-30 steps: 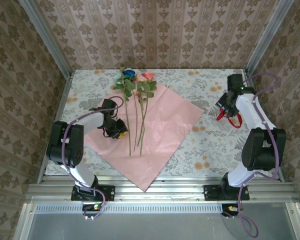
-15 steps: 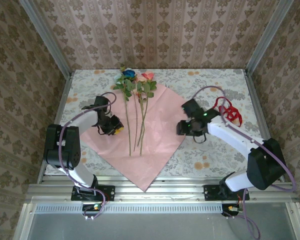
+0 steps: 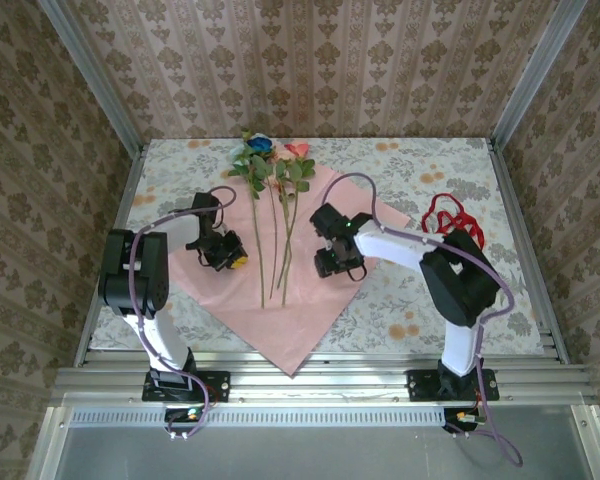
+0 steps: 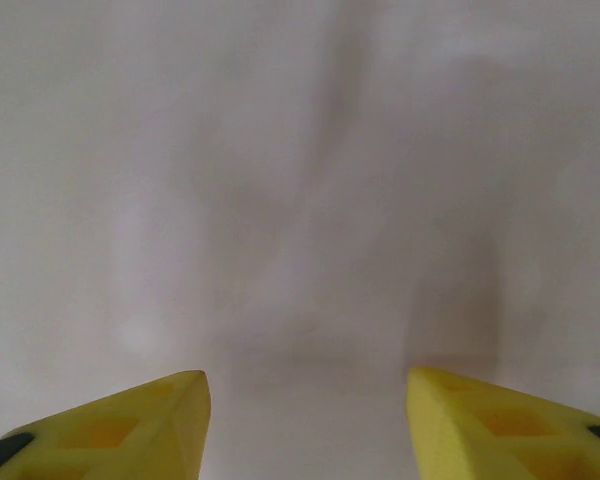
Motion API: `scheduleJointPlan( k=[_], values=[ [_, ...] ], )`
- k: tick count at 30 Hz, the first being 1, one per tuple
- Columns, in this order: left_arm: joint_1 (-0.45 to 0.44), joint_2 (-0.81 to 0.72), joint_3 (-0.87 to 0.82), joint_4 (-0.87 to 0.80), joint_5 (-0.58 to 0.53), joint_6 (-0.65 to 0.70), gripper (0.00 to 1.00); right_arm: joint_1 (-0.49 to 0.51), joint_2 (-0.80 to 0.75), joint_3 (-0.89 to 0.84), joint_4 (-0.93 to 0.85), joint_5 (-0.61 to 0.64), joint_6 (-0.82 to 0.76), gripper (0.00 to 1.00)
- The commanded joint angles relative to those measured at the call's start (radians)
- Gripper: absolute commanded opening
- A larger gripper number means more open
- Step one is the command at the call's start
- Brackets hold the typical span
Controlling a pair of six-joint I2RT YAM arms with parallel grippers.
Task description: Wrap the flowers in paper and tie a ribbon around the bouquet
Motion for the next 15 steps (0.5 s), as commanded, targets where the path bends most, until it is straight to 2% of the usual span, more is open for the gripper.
scheduleJointPlan(
  k=[1,7,15],
  values=[
    [-0.019,0.036,0.001,0.014,-0.031,0.007,0.11,-0.056,0.076,0.062,-0.072,0.025,0.064,0.50],
    [-0.059,0.080,0.044,0.025,-0.029,-0.013,0.11,-0.108,0.049,-0.076,-0.091,-0.017,0.115,0.41],
    [-0.146,0.164,0.117,0.049,-0.014,-0.068,0.11,-0.211,-0.069,-0.237,-0.076,0.001,0.139,0.40]
  ],
)
